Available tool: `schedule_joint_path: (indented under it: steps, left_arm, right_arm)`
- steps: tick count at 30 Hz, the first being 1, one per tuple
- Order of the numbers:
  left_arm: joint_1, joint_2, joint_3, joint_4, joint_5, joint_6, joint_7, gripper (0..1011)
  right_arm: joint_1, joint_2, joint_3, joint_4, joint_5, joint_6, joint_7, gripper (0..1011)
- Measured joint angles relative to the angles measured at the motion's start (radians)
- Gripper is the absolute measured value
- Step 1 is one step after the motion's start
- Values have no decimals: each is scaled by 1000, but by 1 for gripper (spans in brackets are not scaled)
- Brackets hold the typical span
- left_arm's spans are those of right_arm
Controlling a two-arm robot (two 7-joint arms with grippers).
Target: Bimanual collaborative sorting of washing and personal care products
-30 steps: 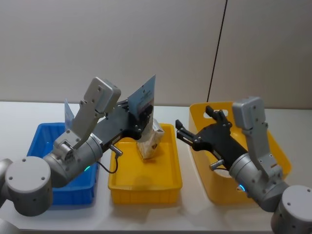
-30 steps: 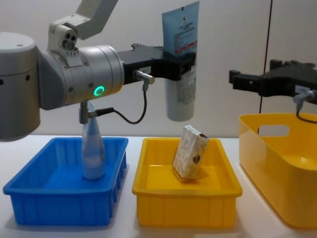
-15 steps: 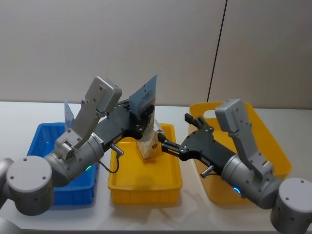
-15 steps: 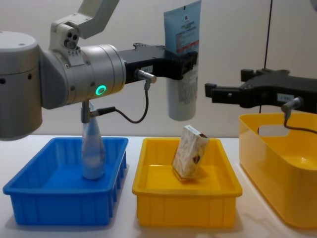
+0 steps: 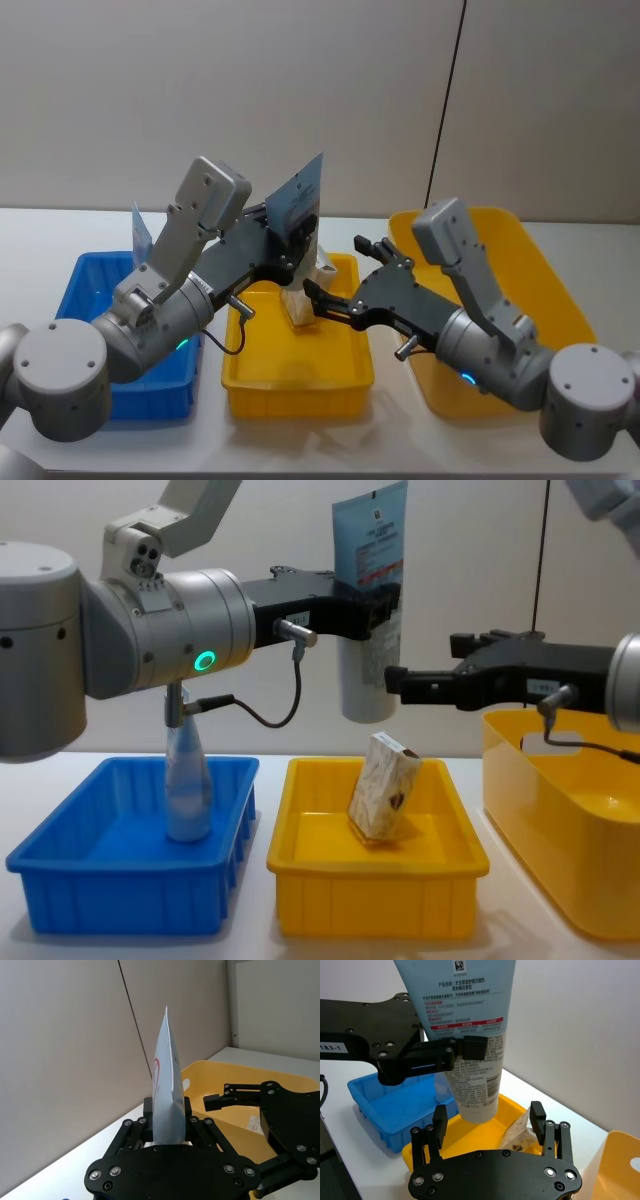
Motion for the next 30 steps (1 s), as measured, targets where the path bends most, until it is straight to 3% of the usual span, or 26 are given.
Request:
schedule_joint_path:
  steps: [16,30]
  left_arm:
    - [0,0,0,0,0,0,0,262]
    - [0,0,0,0,0,0,0,262]
  right_arm:
    - [92,-13,-62,110,-22,-31,34,1004]
    - [170,-52,-102,226,-43,-58,13,1004]
